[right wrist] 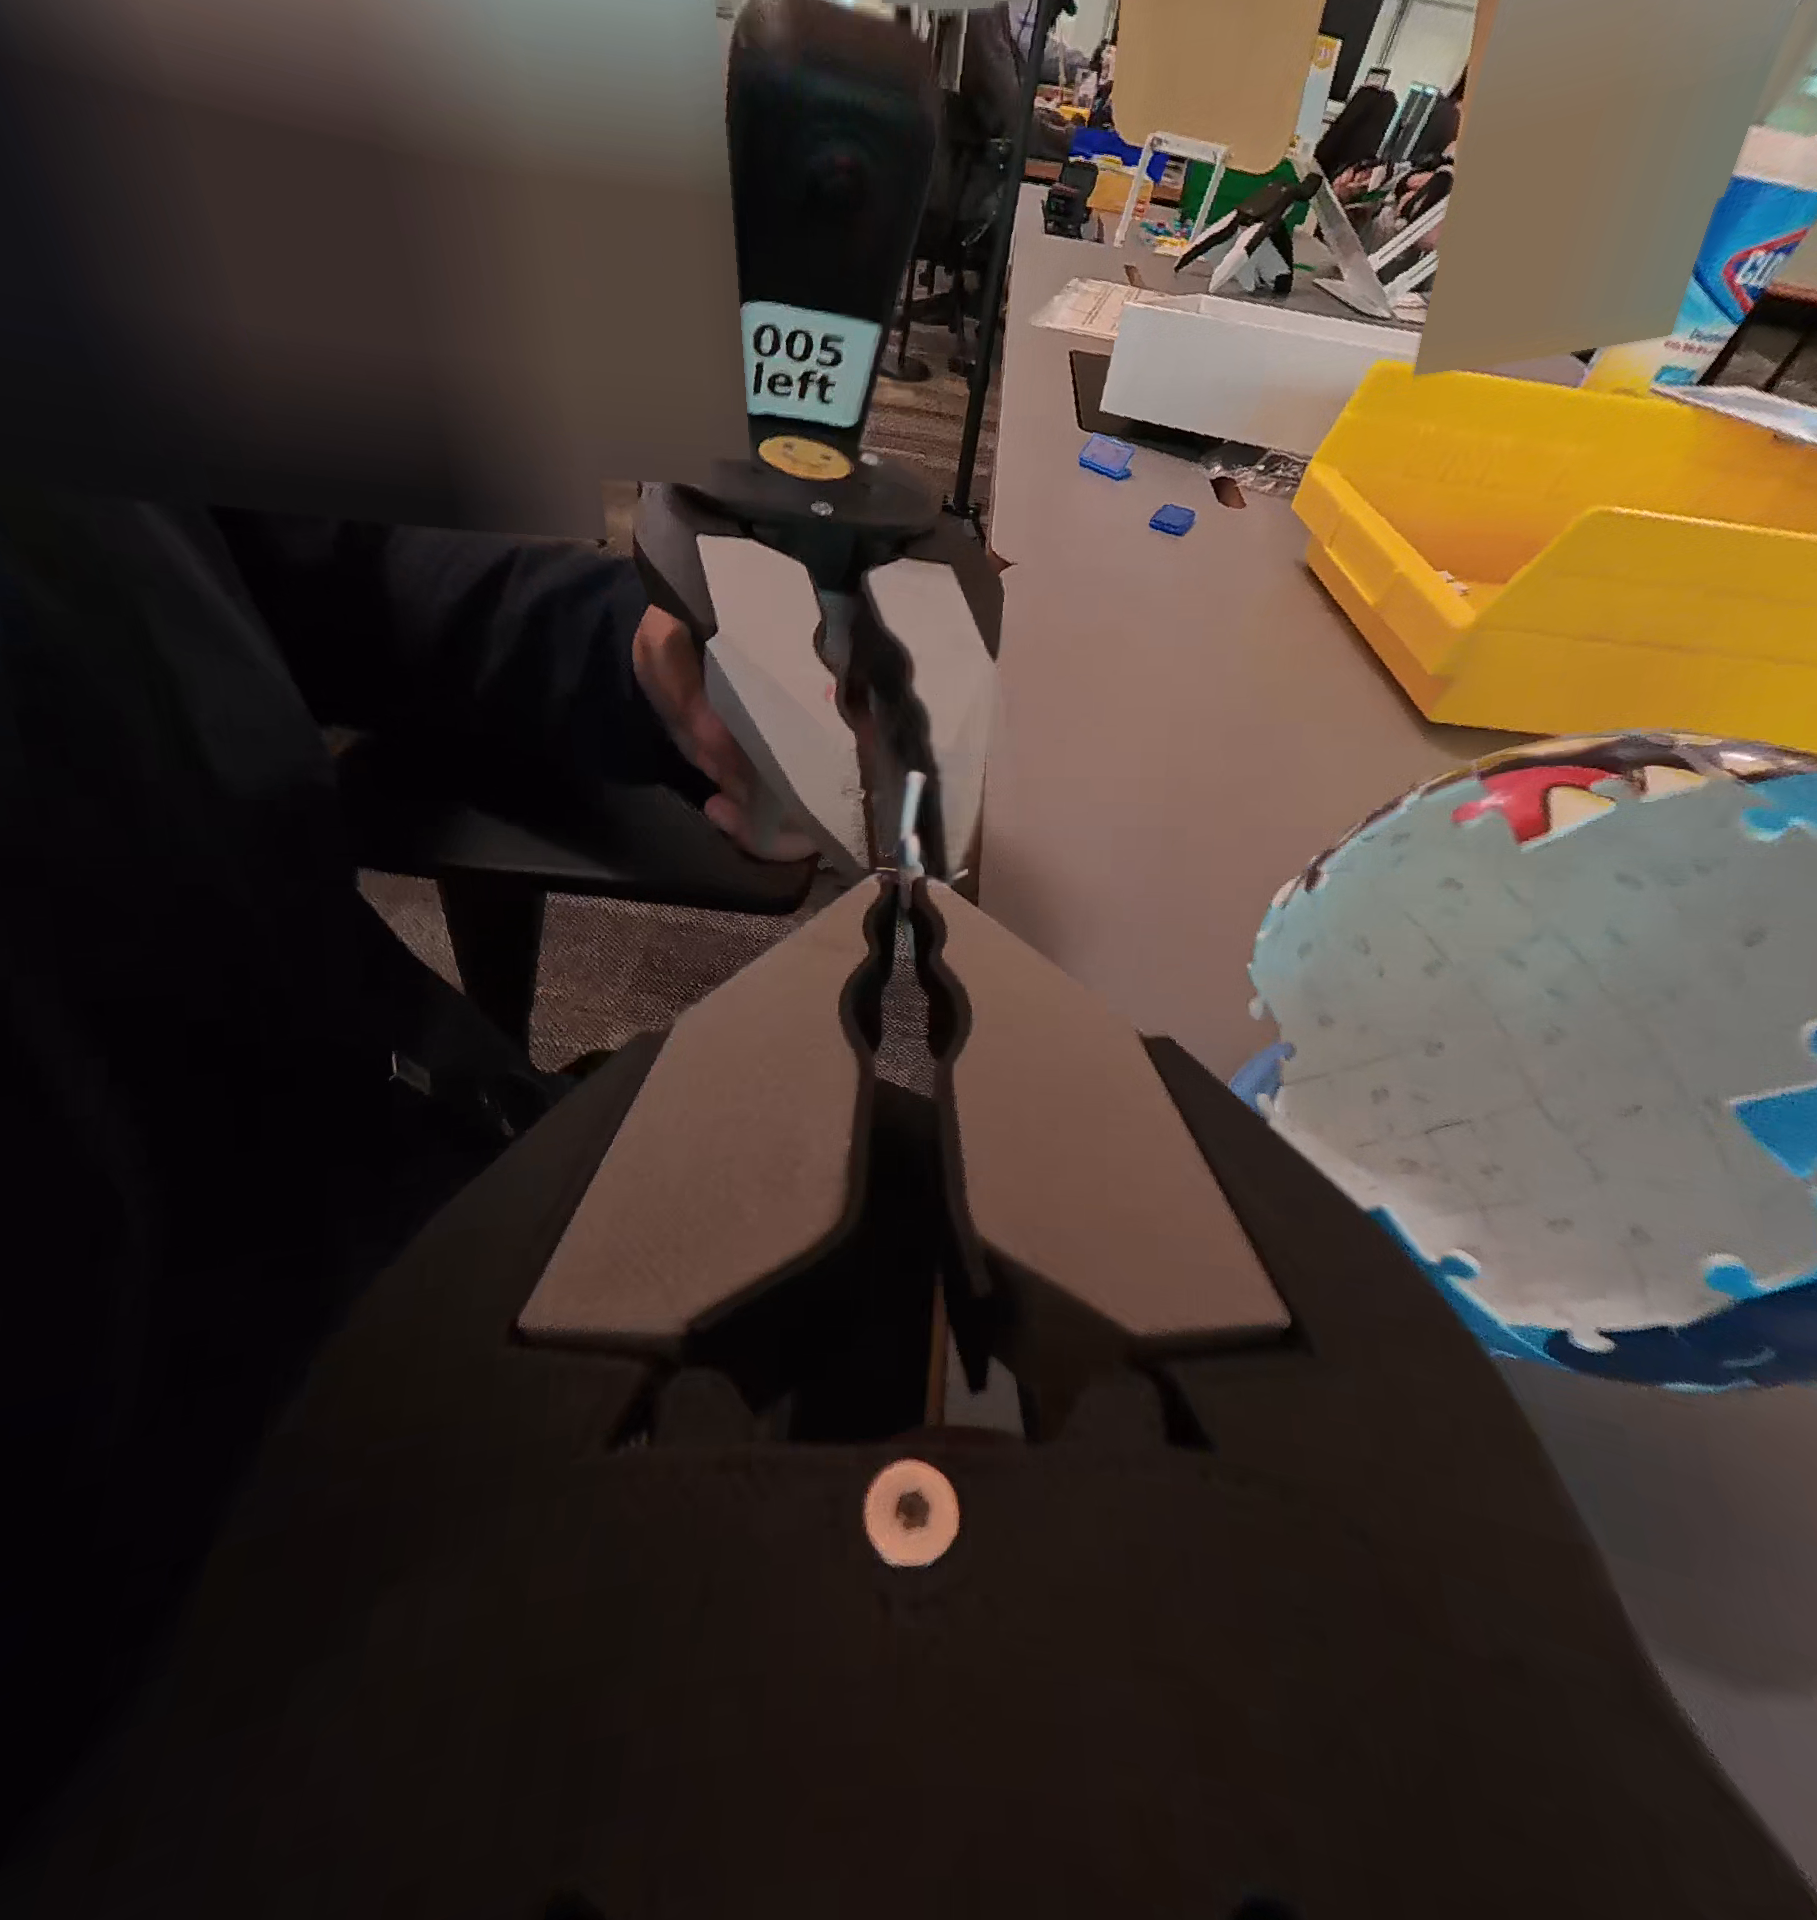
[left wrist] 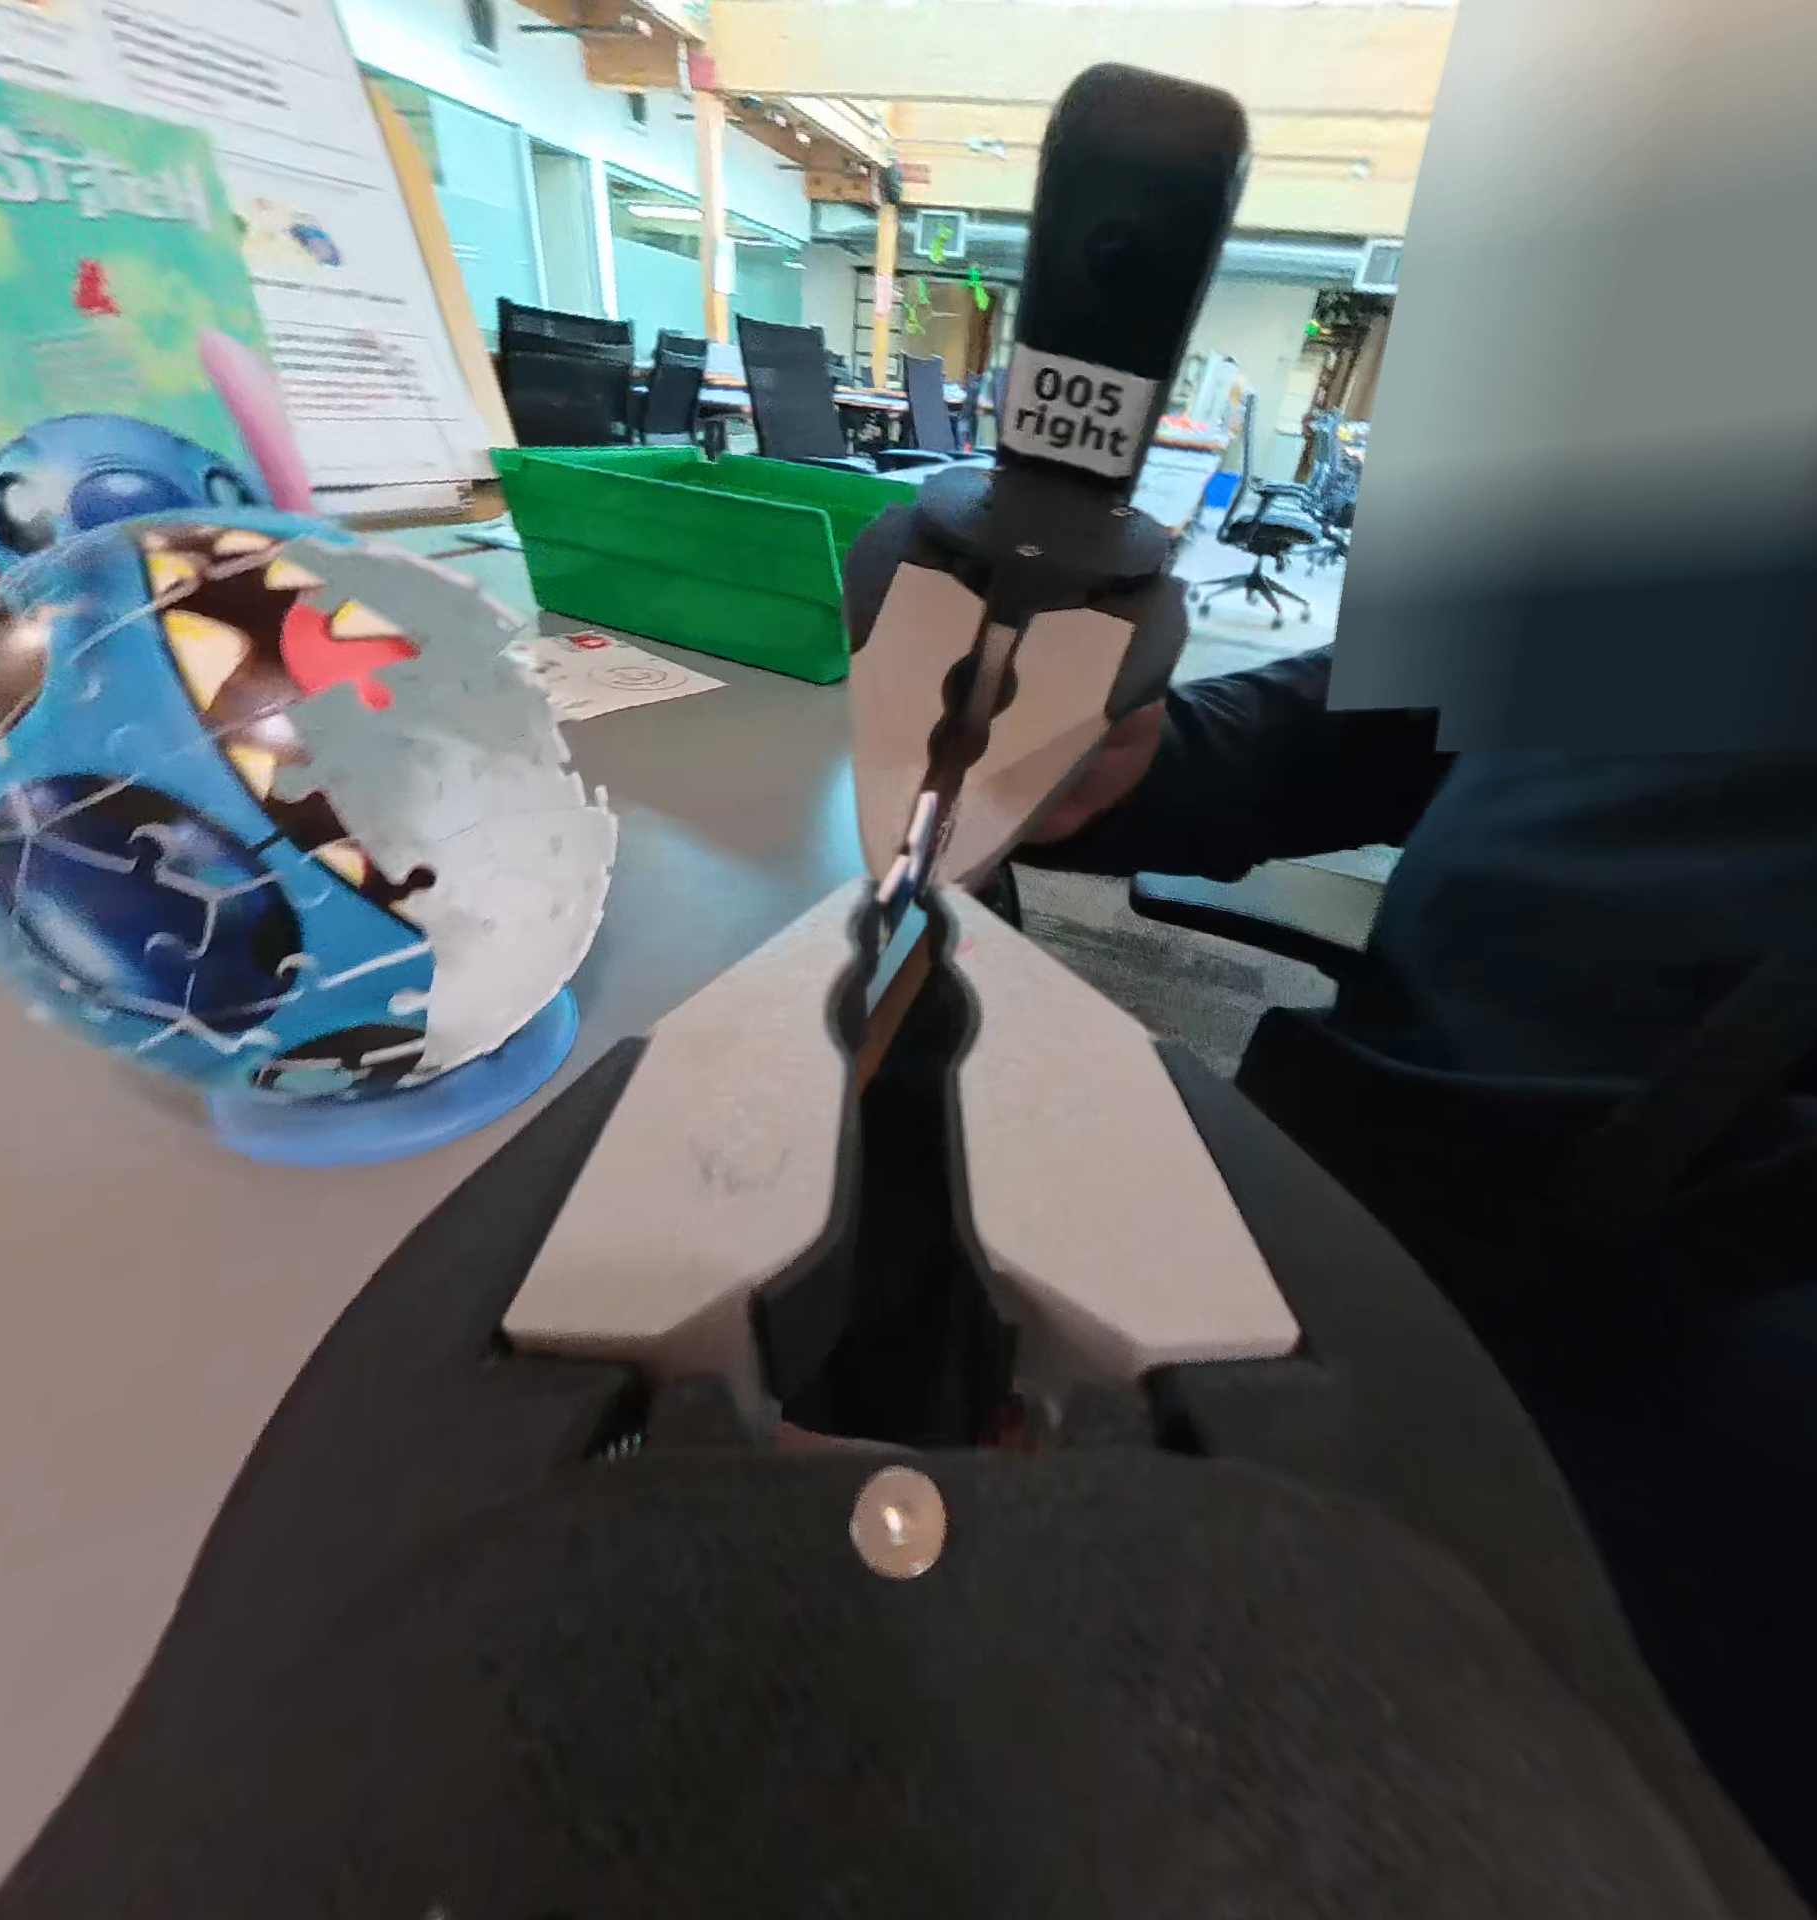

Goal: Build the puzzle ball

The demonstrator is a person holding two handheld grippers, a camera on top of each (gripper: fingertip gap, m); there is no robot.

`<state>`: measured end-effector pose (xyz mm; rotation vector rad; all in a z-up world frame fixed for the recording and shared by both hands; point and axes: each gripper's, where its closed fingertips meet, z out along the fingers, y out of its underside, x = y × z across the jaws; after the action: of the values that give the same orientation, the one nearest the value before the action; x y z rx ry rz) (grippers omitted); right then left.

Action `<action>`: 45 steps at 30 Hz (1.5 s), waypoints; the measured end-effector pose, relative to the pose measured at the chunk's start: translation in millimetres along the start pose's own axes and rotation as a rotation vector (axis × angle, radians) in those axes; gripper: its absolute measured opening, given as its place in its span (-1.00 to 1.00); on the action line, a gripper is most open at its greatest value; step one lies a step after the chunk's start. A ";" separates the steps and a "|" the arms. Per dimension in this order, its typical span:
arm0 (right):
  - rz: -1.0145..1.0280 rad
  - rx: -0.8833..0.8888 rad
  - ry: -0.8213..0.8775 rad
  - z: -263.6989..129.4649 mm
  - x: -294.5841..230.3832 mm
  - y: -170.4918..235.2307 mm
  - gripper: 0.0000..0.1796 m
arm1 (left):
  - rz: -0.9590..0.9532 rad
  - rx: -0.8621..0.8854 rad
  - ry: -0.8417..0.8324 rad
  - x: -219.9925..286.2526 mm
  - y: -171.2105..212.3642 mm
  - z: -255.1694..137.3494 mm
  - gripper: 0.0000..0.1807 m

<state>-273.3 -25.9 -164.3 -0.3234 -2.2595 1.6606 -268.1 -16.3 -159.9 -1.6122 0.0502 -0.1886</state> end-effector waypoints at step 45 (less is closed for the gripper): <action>0.015 0.005 0.072 -54.1 46.6 34.2 -0.77 | 1.305 -0.837 -0.184 -92.9 63.3 21.8 -0.99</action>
<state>-295.8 48.9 -176.5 -0.3933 -2.2061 1.6348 -351.0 15.7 -232.2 -2.0639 1.1175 1.1141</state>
